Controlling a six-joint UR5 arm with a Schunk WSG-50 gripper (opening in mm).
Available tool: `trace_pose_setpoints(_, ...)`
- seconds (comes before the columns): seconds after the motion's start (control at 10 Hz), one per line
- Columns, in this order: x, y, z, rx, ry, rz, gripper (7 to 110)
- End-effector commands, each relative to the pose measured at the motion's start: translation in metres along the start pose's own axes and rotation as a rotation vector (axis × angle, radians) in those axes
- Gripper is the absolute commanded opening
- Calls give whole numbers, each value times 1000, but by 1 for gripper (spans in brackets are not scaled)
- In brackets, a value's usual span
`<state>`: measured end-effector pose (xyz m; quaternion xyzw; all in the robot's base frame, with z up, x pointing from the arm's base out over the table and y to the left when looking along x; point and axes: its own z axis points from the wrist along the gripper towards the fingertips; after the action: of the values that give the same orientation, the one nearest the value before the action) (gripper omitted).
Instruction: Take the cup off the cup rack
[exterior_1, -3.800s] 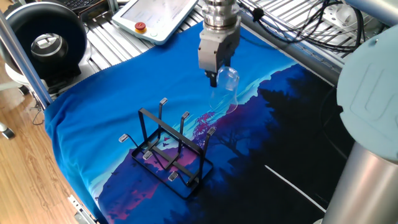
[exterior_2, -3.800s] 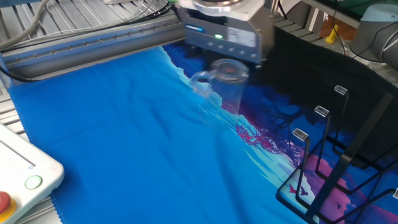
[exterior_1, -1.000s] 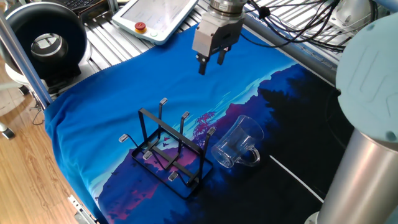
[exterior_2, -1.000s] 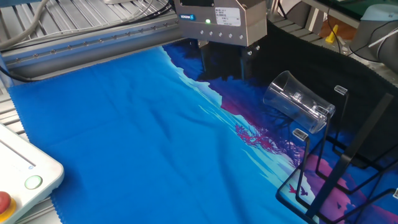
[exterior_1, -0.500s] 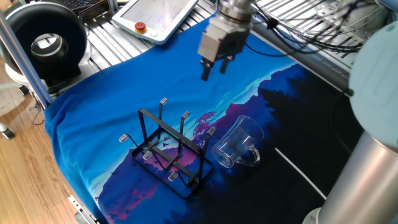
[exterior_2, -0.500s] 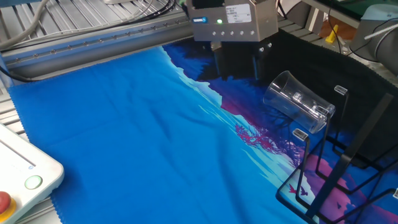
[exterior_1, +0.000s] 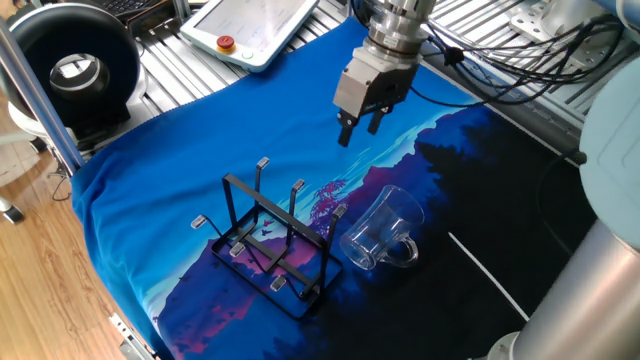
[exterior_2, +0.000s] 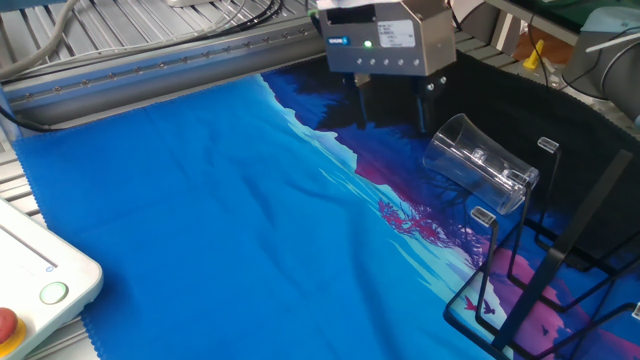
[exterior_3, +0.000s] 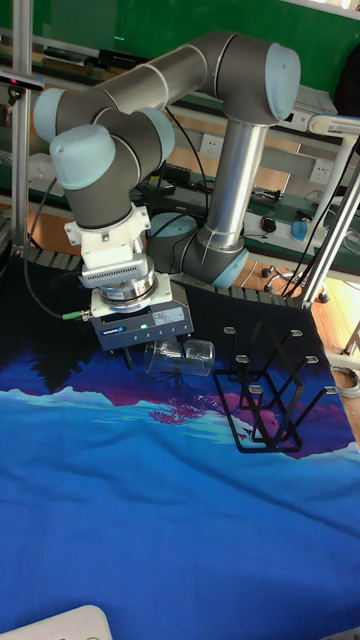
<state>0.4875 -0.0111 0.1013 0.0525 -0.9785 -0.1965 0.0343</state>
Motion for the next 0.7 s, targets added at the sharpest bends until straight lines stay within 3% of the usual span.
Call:
trace_pose_setpoints(0.0,9,-21,1,82,28,11,44)
trace_pose_setpoints(0.1,9,-31,0,124,25,-6,44)
trace_pose_setpoints(0.3,6,-31,0,123,13,-7,44)
trace_pose_setpoints(0.5,8,-14,2,54,20,44,44)
trace_pose_setpoints(0.6,7,-12,2,46,19,36,44)
